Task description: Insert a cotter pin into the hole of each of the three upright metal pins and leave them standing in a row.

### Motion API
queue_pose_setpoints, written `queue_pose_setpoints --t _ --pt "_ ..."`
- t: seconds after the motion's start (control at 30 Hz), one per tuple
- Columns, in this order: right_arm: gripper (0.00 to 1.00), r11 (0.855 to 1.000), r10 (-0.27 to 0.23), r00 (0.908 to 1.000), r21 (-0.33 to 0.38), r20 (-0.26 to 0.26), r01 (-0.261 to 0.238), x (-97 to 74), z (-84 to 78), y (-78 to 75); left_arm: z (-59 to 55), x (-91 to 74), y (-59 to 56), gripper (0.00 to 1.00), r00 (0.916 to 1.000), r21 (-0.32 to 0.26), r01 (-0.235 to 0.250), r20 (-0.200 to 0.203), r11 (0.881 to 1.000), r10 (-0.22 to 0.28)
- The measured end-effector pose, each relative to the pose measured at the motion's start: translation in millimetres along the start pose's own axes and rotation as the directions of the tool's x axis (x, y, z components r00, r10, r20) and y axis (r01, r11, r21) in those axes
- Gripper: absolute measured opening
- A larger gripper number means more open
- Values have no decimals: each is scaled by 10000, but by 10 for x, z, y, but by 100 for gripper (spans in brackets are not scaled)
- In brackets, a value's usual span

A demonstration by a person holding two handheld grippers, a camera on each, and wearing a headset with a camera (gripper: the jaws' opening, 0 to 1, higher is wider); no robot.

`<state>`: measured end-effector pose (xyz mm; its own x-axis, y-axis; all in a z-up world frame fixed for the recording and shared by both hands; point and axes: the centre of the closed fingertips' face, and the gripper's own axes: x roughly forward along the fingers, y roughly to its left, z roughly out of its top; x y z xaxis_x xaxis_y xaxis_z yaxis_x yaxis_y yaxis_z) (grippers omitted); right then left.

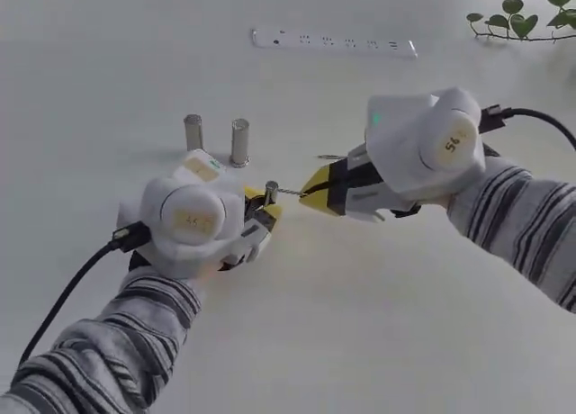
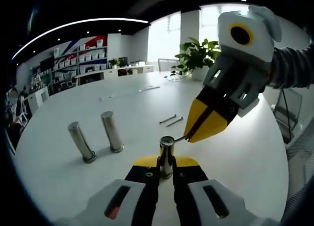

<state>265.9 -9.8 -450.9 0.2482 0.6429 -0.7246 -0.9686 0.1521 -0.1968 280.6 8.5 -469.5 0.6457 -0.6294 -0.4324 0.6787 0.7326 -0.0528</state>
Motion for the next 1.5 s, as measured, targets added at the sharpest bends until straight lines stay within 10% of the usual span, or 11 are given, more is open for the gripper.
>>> queue_pose_setpoints --t 1.5 --pt "5 9993 -358 9993 85 81 358 52 155 -55 -32 32 18 5 9963 -385 -824 230 9959 833"
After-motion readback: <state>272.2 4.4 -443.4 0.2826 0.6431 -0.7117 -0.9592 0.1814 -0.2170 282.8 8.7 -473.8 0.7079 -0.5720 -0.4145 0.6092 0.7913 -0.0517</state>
